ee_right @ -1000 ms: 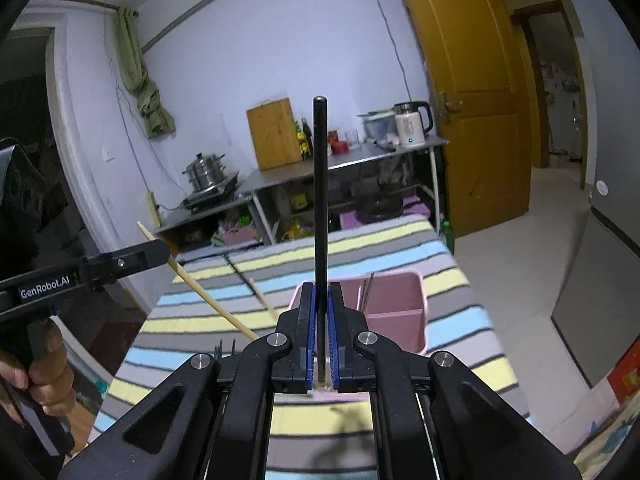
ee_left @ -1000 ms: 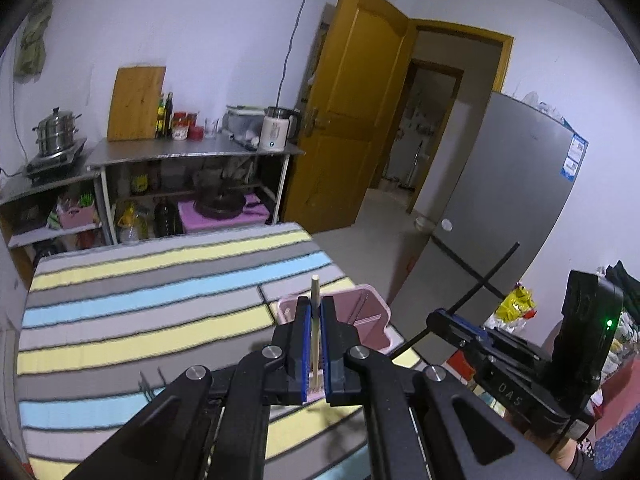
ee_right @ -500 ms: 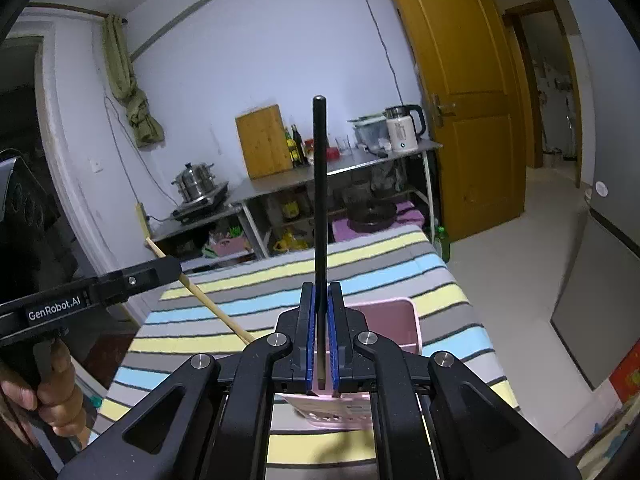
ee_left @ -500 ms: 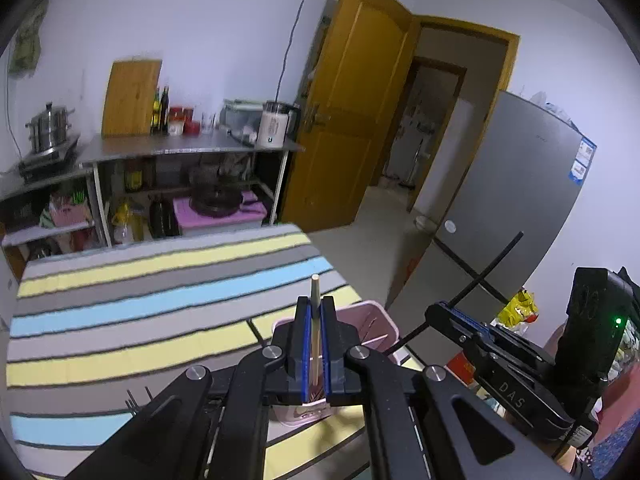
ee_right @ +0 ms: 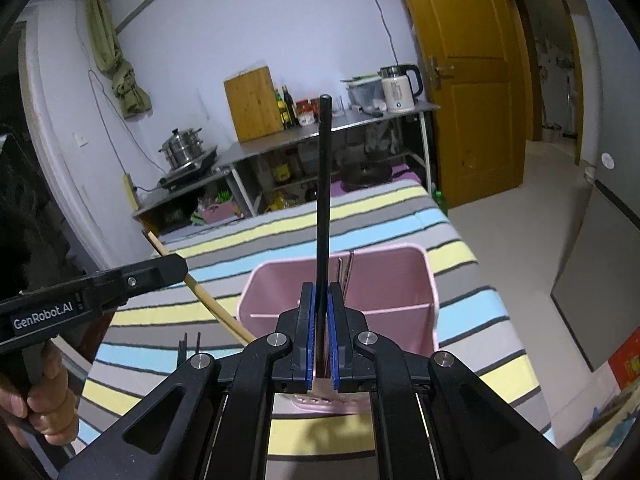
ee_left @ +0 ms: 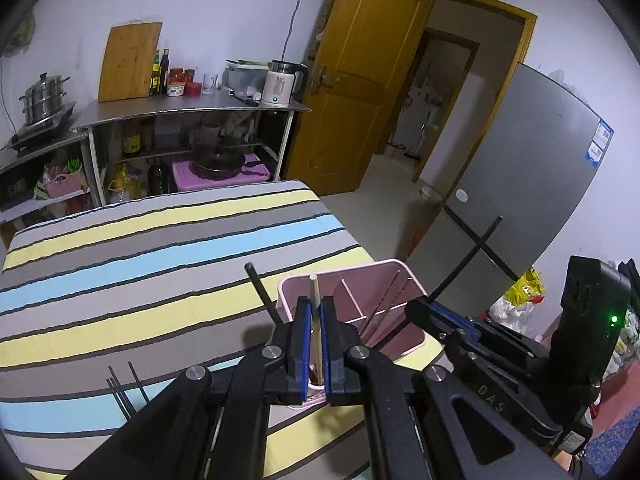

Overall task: Organize utensils
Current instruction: 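Lower the chopsticks into the holder and open both tools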

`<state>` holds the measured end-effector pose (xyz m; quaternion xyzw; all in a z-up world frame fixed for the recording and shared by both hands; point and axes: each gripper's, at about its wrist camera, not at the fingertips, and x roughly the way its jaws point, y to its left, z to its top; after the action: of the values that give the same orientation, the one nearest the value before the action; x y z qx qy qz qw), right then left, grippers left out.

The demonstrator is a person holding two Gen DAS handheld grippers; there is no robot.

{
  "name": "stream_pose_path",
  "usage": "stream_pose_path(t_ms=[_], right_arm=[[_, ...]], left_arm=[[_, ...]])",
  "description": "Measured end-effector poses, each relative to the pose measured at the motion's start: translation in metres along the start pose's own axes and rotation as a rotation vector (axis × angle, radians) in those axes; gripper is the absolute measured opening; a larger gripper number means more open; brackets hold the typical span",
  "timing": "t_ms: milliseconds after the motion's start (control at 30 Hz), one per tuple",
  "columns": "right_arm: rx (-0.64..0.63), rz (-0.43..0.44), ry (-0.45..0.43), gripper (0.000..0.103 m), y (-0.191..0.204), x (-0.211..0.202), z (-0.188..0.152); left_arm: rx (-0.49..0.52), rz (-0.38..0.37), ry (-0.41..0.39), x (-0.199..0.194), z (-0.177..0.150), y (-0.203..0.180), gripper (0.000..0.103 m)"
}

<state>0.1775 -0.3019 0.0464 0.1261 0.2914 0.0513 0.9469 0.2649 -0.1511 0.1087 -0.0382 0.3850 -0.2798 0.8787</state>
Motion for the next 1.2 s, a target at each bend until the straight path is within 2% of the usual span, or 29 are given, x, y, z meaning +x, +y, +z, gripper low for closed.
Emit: stream_pose_path(t_ms=[367,500,633,700,767,967,1200], right_arm=[[0.027,-0.005,0.044,0.007,-0.006,0.010,-0.007],[0.027,-0.007,0.033,0.012,-0.007,0.005,-0.007],[0.021,-0.008,0.020,0.013,-0.007,-0.004,-0.006],[0.019,-0.005,0.011,0.016,-0.007,-0.008,-0.006],[0.019,-0.003,0.005,0.018,-0.006,-0.012,-0.006],[0.009,0.001,-0.006,0.019,-0.002,-0.023,-0.012],[-0.018,0.017,-0.012,0.019,0.008,-0.037,-0.025]], left_arm=[[0.028,0.026,0.015,0.010,-0.007,-0.004,0.005],[0.027,0.021,-0.005,0.006,-0.007,-0.008,0.010],[0.029,0.020,-0.040,-0.007,-0.007,-0.007,0.015],[0.030,0.024,-0.061,-0.015,-0.009,-0.008,0.024],[0.027,0.027,-0.083,-0.024,-0.010,-0.006,0.027],[0.017,0.040,-0.117,-0.045,-0.019,0.003,0.027],[0.003,0.064,-0.148,-0.070,-0.048,0.015,0.027]])
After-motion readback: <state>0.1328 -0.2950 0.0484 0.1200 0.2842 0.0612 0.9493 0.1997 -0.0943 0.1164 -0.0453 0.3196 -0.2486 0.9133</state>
